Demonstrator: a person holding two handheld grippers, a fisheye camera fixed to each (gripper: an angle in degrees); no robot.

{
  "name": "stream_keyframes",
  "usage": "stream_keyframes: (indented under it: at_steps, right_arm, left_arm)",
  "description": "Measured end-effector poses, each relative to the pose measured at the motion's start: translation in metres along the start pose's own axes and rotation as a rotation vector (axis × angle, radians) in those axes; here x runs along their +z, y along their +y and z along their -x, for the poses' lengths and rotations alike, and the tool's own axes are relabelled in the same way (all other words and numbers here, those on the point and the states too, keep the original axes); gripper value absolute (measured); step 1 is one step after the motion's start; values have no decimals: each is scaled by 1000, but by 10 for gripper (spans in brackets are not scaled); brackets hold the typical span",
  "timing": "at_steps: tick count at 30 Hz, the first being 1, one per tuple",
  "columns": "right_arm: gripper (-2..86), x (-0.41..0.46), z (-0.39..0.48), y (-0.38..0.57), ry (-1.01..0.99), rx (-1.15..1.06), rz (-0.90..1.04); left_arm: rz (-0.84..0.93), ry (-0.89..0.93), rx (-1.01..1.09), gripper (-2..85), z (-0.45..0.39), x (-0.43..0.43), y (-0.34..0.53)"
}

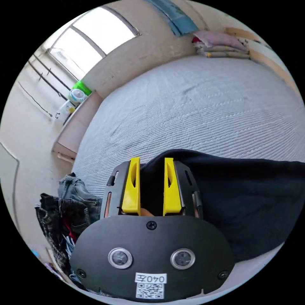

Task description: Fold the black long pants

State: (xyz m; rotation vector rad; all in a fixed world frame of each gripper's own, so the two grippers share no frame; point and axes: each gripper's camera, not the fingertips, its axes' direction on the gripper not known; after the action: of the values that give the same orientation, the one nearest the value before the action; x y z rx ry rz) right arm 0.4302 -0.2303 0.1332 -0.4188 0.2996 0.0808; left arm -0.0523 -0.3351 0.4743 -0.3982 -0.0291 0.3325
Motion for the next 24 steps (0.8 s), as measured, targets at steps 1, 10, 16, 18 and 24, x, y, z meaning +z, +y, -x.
stream_keyframes:
  at_steps: [1,10,16,18,24]
  right_arm:
    - [79,-9,5,-1,19,-12,-13]
    - [69,-89,179,-71,5,-319,-277]
    - [-7,-67,307,-130,-260,-536,-188]
    - [-8,-60,330,-141,-294,-521,-180]
    - [1,-102,397,-110,-347,-755,-327]
  left_arm:
    - [-40,83,-27,68,30,-13,12]
    - [-66,-37,68,-8,88,-4,120]
    - [196,49,159,-8,89,108,125]
    - [170,97,104,-8,111,119,116]
    - [-31,132,-107,-9,197,87,156]
